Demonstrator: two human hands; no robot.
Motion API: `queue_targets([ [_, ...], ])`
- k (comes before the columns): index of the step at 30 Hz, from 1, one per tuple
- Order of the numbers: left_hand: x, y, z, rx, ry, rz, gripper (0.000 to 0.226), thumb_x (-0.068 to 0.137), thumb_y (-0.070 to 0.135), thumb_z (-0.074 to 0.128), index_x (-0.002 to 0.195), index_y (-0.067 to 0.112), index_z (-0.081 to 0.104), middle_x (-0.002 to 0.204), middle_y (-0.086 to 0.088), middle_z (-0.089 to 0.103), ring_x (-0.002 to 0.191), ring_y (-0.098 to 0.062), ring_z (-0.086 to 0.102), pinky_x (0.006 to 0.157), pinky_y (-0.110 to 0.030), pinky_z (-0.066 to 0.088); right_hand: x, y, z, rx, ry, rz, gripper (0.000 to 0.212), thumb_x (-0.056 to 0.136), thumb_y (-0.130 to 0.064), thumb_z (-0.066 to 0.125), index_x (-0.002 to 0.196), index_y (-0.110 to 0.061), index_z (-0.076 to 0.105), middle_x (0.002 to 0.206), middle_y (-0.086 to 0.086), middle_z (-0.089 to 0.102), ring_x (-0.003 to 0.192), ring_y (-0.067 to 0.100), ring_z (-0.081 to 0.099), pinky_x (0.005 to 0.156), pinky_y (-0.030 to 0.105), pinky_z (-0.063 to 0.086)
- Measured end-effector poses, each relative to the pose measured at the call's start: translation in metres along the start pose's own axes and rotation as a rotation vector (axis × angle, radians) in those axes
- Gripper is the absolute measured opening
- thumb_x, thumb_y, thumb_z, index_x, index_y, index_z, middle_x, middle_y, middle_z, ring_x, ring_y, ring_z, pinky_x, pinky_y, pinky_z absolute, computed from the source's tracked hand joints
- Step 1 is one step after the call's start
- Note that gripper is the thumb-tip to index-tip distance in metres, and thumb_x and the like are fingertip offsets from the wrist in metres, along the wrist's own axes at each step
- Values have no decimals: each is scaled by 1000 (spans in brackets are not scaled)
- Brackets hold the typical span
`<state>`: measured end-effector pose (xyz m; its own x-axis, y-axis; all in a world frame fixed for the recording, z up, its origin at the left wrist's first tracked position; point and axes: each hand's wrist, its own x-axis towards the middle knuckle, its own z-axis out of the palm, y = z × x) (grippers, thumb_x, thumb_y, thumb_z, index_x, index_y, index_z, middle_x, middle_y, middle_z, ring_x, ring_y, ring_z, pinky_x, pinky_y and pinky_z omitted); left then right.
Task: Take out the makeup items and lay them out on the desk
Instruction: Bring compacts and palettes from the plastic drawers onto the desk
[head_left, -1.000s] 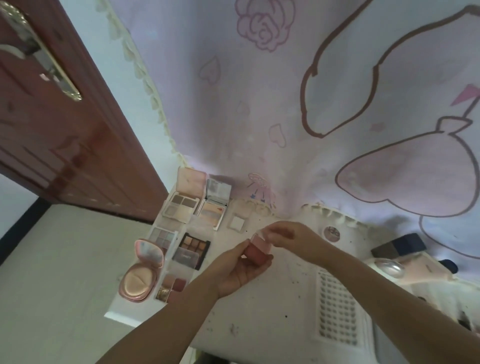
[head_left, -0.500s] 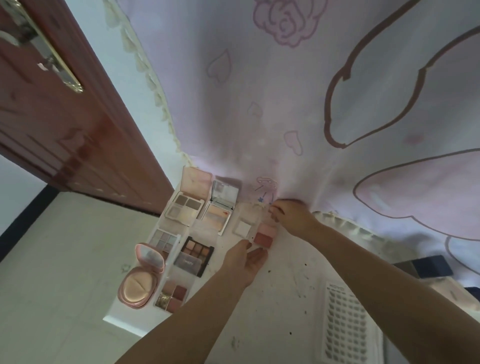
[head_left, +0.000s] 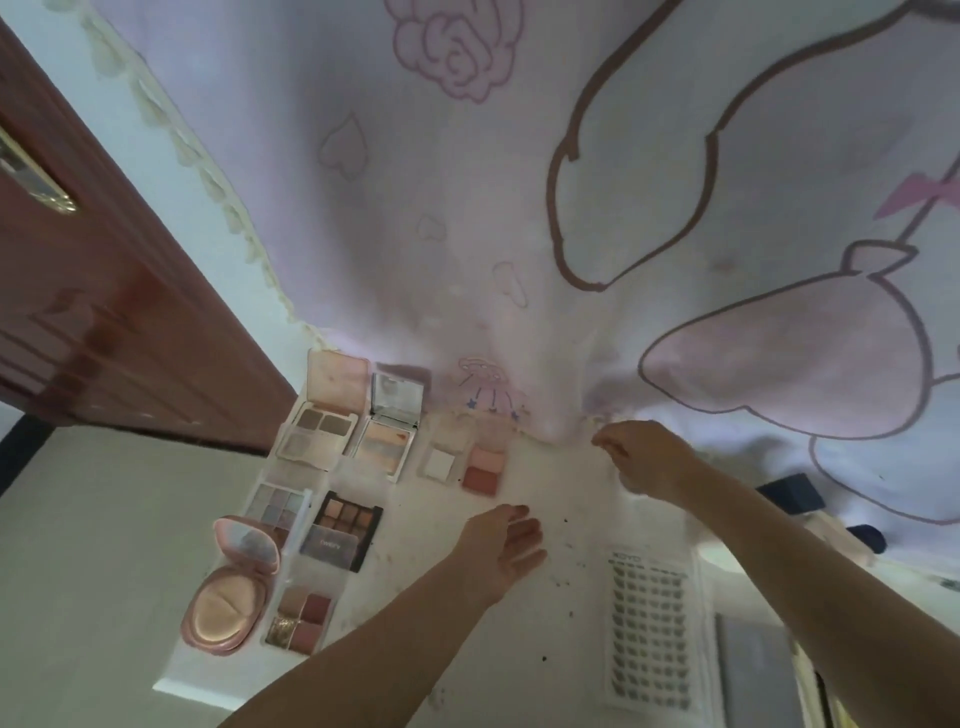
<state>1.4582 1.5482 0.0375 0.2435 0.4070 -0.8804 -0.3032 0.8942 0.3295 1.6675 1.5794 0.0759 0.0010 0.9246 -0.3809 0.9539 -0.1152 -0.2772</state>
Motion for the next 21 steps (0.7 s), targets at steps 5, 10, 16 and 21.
queue_targets([
  [5, 15, -11, 55, 304, -67, 110, 19, 96, 10, 46, 112, 7, 55, 86, -9, 57, 76, -19, 55, 75, -32, 50, -17, 14, 24, -252, -108, 119, 38, 95, -27, 46, 132, -15, 41, 129, 9, 44, 115, 28, 49, 93, 37, 46],
  [10, 29, -8, 83, 574, -135, 225, 38, 96, 8, 40, 134, 9, 47, 106, -10, 60, 97, -21, 57, 89, -31, 50, -22, 12, 36, -123, -42, 108, 33, 95, -25, 49, 125, -12, 44, 118, 10, 47, 108, 29, 49, 85, 36, 48],
  [16, 7, -6, 52, 474, -360, 305, 36, 95, 22, 54, 131, 25, 49, 116, -2, 64, 102, -15, 64, 81, -24, 53, -37, 0, 19, 806, -146, 281, 40, 94, -37, 53, 110, -1, 60, 104, 9, 67, 86, 21, 67, 66, 26, 57],
  [21, -18, 2, 12, 913, -255, 676, 39, 85, 21, 67, 120, 31, 52, 107, 10, 64, 95, -3, 62, 77, -13, 50, -48, -33, 17, 1115, -313, 290, 43, 94, -43, 50, 97, -5, 69, 84, 11, 74, 77, 21, 72, 62, 24, 55],
])
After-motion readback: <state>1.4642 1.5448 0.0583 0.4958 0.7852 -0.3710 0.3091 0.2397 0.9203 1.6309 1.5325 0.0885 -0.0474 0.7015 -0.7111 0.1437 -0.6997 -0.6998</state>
